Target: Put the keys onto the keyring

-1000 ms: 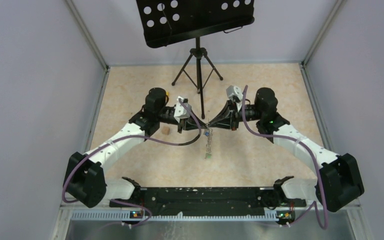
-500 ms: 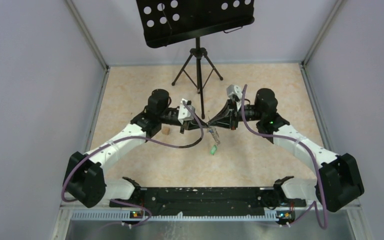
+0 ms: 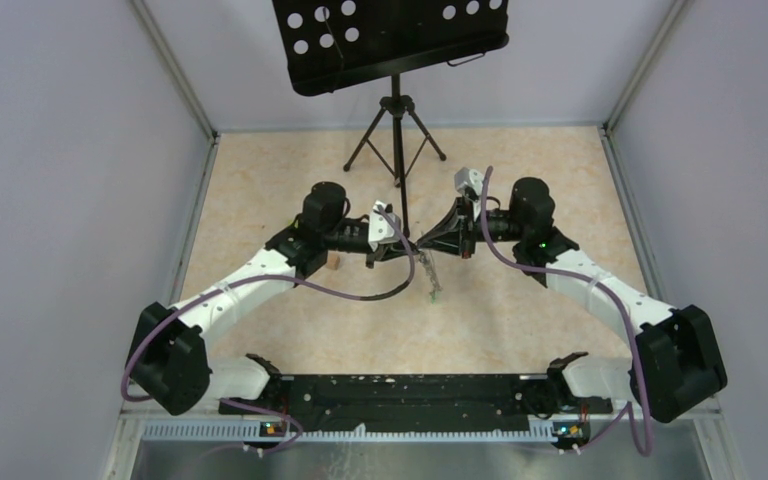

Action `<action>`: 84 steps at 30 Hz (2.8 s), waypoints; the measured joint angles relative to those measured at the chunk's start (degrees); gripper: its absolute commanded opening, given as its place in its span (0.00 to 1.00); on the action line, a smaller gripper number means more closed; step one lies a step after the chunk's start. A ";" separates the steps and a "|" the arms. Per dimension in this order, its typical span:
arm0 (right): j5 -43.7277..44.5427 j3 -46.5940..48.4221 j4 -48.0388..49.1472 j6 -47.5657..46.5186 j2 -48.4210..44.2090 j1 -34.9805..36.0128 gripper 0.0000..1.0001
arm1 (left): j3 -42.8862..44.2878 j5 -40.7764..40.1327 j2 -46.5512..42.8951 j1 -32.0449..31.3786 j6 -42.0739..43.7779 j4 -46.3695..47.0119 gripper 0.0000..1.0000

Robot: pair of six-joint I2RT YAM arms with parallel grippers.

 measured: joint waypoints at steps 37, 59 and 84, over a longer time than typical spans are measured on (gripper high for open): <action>-0.11 0.00 -2.58 -4.13 0.44 0.00 0.00 | 2.23 0.17 1.29 0.15 -2.97 -1.57 0.12; 5.25 1.57 -15.41 -19.89 -1.05 0.00 0.16 | 8.00 -3.58 1.86 0.57 1.22 -15.19 0.00; 1.79 1.62 -16.04 -18.99 -1.25 1.75 0.36 | 19.34 -15.76 4.09 -5.95 4.42 -36.52 0.00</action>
